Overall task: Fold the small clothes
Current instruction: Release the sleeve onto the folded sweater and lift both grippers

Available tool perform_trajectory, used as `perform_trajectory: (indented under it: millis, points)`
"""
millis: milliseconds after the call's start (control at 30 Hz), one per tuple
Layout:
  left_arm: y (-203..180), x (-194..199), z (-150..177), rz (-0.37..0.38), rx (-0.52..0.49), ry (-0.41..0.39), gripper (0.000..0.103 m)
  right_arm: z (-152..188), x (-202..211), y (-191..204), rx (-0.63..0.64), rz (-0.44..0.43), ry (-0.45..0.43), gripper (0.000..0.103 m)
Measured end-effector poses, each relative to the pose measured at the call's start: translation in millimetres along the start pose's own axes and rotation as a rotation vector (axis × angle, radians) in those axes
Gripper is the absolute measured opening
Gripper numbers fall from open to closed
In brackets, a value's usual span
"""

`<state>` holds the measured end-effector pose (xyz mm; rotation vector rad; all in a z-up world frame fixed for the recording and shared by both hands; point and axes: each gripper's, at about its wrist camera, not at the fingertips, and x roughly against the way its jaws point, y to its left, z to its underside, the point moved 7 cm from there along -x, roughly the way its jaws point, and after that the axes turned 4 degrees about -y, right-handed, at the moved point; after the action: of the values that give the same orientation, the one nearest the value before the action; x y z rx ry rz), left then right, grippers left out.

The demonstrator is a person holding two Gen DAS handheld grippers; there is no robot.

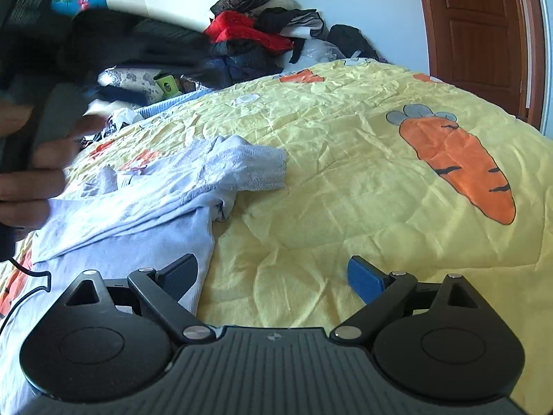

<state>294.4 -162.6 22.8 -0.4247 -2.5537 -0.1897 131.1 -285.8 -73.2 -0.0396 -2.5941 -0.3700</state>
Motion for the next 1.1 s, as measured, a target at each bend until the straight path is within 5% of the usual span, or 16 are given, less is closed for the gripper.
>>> perform_trajectory:
  millis: [200, 333, 467, 567, 767, 1100]
  points:
    - [99, 11, 51, -0.247, 0.045, 0.068, 0.088, -35, -15, 28, -0.019, -0.136, -0.046, 0.092]
    - [136, 23, 82, -0.329, 0.07, 0.09, 0.088, -61, -43, 68, -0.022, -0.28, -0.049, 0.092]
    - [165, 21, 103, -0.363, 0.117, 0.141, 0.088, -66, -87, 85, -0.008, -0.291, 0.045, 0.092]
    - [178, 16, 114, -0.394, 0.137, 0.171, 0.089, -57, -115, 85, 0.047, -0.178, 0.128, 0.092]
    - [174, 24, 116, -0.4, 0.112, 0.15, 0.089, -58, -85, 99, 0.1, -0.195, 0.045, 0.092]
    - [165, 26, 121, -0.391, 0.105, 0.156, 0.088, -45, -96, 95, 0.124, -0.161, 0.098, 0.092]
